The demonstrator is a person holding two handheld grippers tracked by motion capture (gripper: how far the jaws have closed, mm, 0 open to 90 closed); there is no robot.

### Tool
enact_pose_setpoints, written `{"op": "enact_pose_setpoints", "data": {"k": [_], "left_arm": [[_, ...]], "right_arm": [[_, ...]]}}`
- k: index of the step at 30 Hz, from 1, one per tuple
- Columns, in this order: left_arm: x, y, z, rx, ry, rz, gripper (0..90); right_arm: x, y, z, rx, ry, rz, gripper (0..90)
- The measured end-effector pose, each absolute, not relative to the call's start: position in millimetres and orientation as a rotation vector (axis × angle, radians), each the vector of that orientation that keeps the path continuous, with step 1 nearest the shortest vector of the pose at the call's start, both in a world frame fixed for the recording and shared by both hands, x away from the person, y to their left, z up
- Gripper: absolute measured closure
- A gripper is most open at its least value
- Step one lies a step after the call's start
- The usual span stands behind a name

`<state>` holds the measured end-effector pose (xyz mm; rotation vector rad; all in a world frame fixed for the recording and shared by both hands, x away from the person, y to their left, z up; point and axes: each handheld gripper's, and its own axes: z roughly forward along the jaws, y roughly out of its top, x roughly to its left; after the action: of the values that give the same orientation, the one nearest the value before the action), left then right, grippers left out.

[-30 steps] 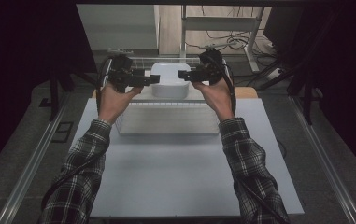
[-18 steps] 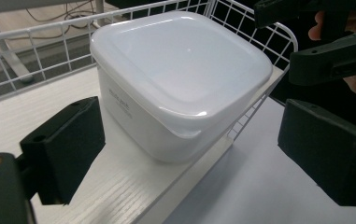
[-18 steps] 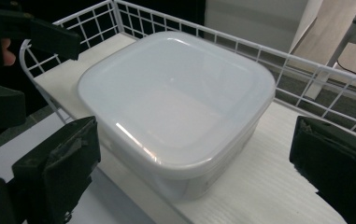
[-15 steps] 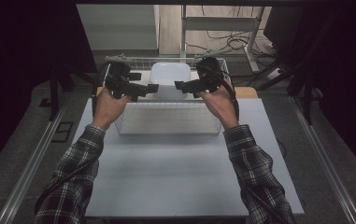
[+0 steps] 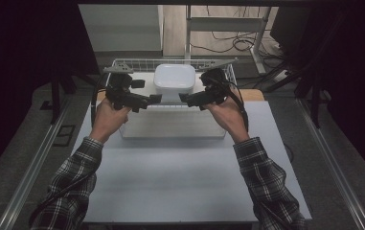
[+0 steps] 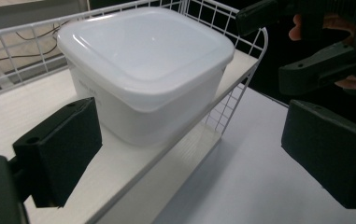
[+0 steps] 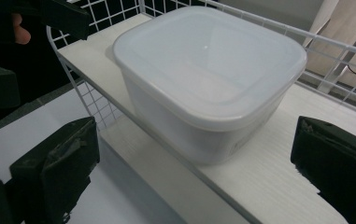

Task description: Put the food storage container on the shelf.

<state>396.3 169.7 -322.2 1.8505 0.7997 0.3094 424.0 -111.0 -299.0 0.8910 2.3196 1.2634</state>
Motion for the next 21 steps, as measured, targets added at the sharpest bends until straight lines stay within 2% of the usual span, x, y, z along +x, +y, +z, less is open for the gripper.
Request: {"op": "enact_pose_setpoints", "data": {"k": [21], "left_arm": [[362.9,169.2,-346.2,1.871,0.768,0.264,6.1]], "right_arm": [[393.2,-130.2,-317.1,0.826,2.334,1.303,1.0]]}}
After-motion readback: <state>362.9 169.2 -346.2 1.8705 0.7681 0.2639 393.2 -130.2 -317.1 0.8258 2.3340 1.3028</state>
